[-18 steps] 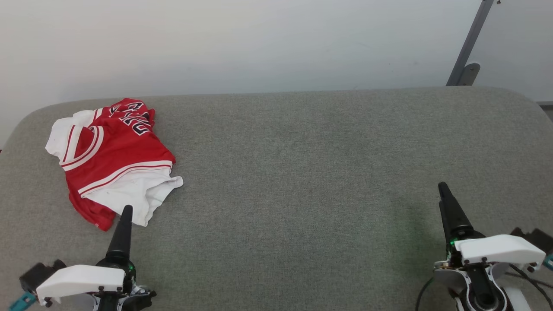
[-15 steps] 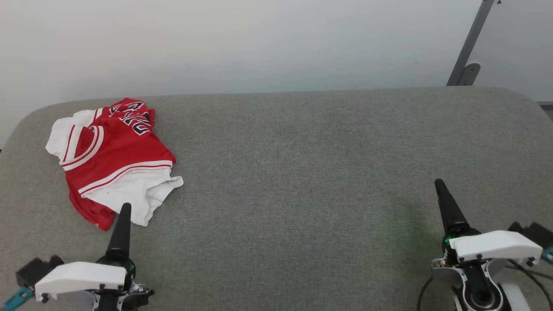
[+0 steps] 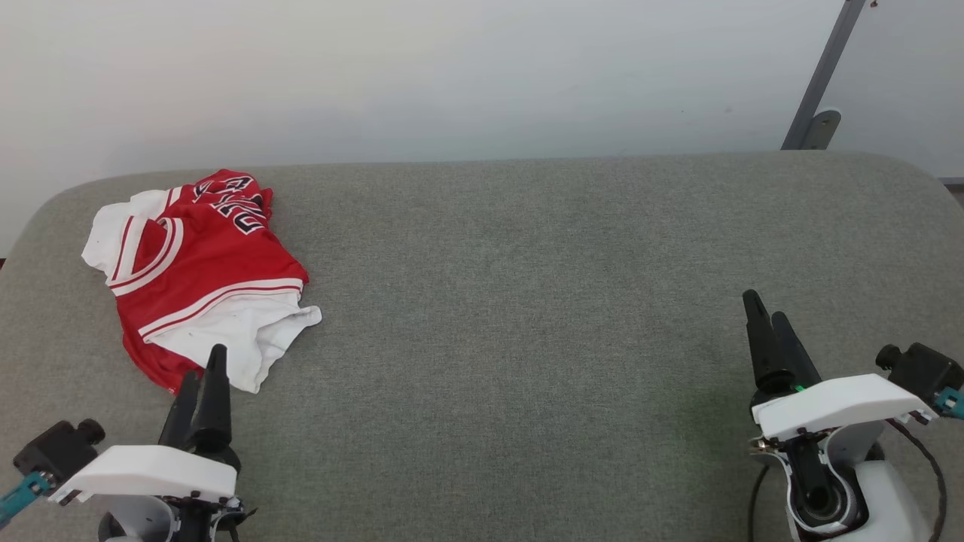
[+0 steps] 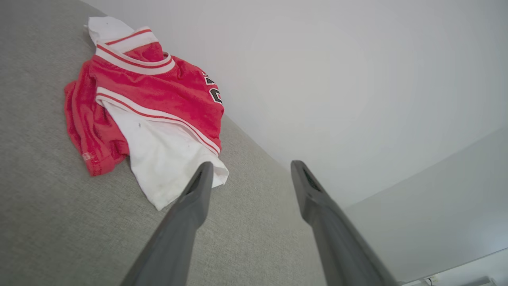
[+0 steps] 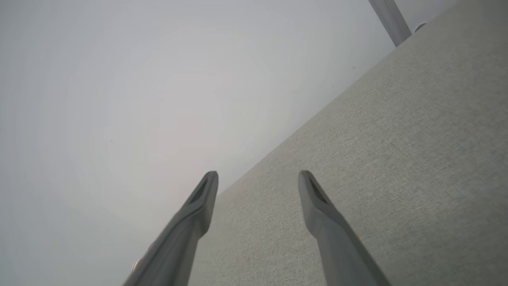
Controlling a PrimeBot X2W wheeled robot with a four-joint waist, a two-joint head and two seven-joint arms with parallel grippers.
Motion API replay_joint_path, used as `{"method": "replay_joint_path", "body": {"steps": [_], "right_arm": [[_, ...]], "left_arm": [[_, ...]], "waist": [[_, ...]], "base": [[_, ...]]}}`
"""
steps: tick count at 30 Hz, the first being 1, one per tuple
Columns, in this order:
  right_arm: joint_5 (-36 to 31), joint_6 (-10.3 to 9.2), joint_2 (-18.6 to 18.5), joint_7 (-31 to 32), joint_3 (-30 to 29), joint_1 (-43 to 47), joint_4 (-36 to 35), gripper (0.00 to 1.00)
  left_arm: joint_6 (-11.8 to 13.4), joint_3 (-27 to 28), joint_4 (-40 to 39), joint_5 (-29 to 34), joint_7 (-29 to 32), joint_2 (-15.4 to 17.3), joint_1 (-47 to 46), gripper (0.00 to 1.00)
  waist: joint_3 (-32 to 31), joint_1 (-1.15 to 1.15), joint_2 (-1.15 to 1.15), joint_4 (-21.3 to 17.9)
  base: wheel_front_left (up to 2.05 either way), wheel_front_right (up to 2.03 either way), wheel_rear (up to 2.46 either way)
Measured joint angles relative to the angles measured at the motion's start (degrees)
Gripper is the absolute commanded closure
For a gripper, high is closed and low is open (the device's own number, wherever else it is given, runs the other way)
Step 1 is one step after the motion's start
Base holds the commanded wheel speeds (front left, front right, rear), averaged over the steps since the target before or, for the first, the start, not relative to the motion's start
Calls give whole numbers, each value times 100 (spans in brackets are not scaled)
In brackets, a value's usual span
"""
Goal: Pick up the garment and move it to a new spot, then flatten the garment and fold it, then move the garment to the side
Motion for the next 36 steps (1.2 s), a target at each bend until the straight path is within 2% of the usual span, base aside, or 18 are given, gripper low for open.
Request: {"method": "replay_joint_path", "body": {"steps": [9,17,36], "right_arm": [[-1369,2,18,-186,-10,-123,113,0],[-2220,11,65,-316,-37,-176,144,0],[-3675,16,123,-610,-116,-349,361,0]], "left_arm": [[3,-138,15,1004,-177,94,0,0],[62,-227,14,1646,-315,181,5,0],[0,-205,189,2444,-599,316,5,0]], "waist": [[8,0,0,4],[-2,0,0,5],[27,0,0,-26]], "base": [[0,0,0],[0,0,0],[0,0,0]]}}
